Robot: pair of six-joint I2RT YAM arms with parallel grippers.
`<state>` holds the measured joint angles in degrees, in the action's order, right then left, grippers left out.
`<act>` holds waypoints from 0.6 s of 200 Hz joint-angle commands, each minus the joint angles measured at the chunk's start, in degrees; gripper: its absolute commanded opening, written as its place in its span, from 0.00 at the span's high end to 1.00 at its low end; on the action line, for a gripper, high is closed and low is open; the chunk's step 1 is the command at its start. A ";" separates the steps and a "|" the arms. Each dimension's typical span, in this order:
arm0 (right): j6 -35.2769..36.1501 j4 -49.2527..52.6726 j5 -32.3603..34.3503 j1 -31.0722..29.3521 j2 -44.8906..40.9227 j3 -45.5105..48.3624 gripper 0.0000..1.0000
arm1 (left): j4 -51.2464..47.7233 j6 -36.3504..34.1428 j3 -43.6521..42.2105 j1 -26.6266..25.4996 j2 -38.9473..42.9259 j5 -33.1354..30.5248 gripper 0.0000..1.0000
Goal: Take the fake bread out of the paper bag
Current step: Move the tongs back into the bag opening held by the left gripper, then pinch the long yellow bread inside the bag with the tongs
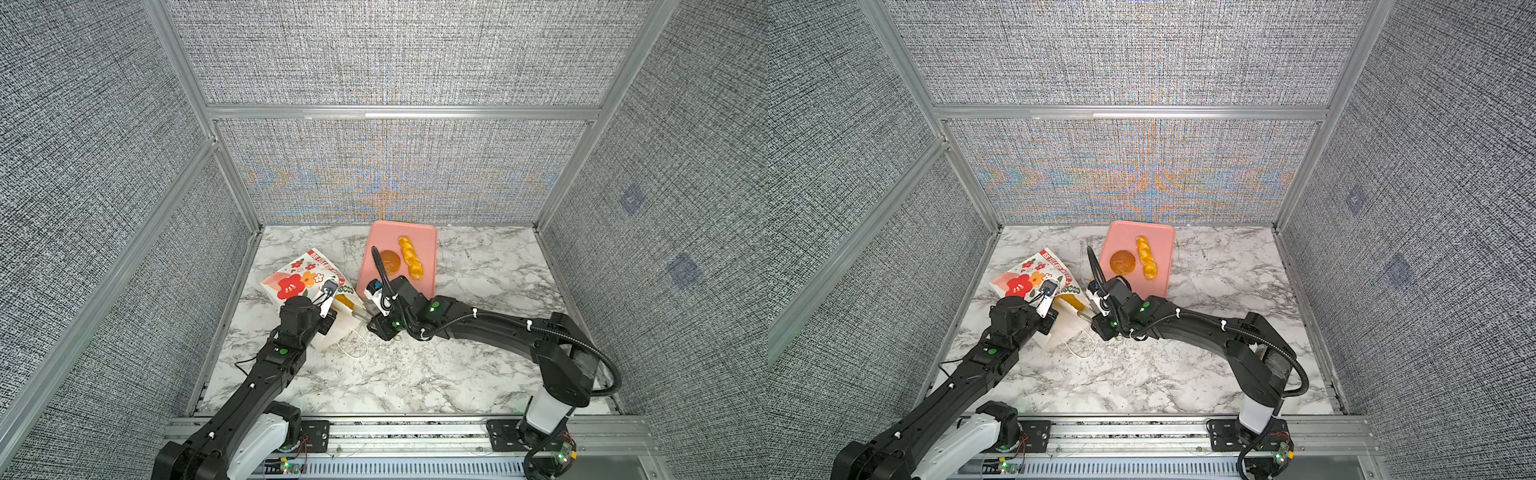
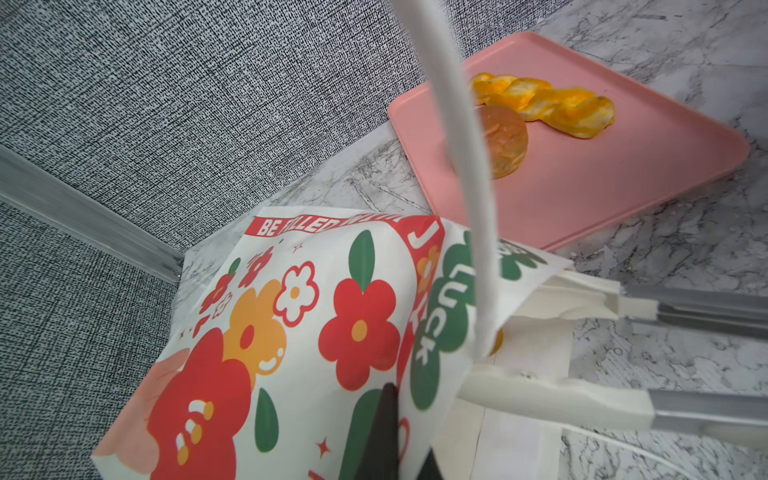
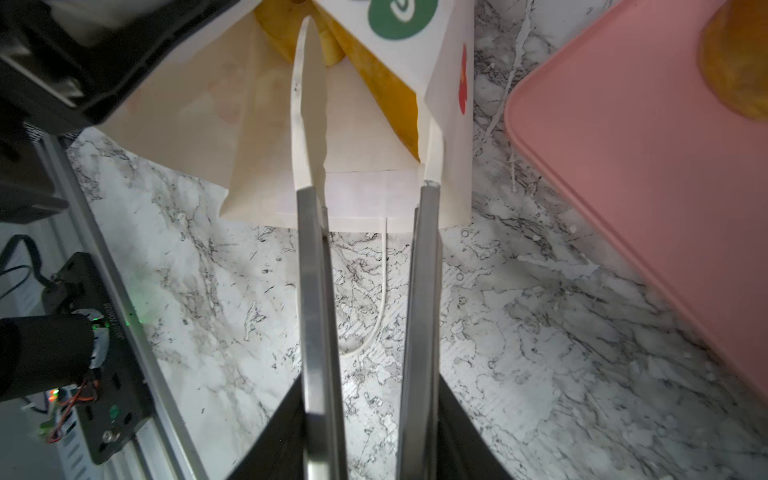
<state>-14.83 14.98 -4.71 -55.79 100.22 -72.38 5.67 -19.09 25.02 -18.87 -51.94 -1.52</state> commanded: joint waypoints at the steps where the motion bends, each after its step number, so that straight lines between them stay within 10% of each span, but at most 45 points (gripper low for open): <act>1: 3.90 1.62 6.02 -0.89 2.02 -2.29 0.56 | 0.77 1.16 0.38 0.07 -0.09 0.02 1.00; 120: 6.24 12.09 7.62 0.05 14.11 -17.12 0.49 | 0.22 0.44 0.30 0.06 -0.09 0.73 1.00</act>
<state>-9.13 24.34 2.94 -56.16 113.08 -87.29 5.43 -19.09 25.02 -18.87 -52.05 -1.52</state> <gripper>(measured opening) 0.516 0.055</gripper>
